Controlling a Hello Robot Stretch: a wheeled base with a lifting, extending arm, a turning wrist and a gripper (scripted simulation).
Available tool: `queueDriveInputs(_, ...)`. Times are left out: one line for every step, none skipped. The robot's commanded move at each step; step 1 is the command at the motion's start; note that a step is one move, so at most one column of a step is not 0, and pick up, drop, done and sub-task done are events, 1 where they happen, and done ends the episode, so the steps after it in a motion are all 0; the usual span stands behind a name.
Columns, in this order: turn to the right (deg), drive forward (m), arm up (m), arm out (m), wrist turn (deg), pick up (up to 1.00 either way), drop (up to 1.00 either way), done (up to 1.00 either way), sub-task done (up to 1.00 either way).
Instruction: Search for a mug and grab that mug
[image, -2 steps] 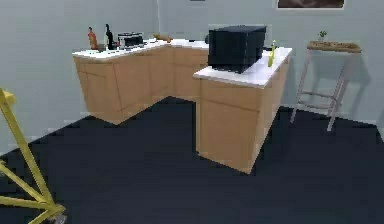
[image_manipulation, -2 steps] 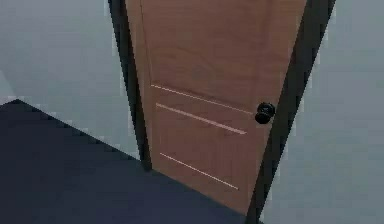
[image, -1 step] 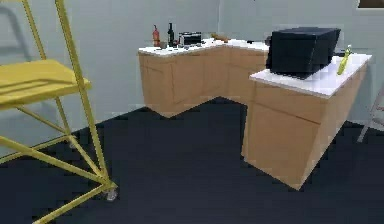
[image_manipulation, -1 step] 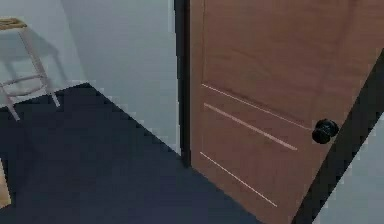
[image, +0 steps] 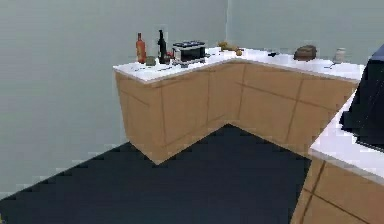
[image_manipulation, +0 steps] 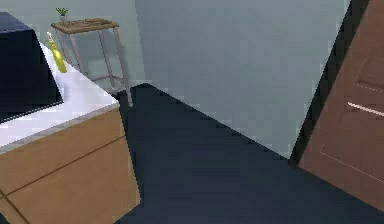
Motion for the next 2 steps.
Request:
queueDriveInputs(-3.0, 0.00, 0.00, 0.00, 0.0, 0.00, 0.00, 0.00, 0.00)
queueDriveInputs(-3.0, 0.00, 0.00, 0.00, 0.0, 0.00, 0.00, 0.00, 0.00)
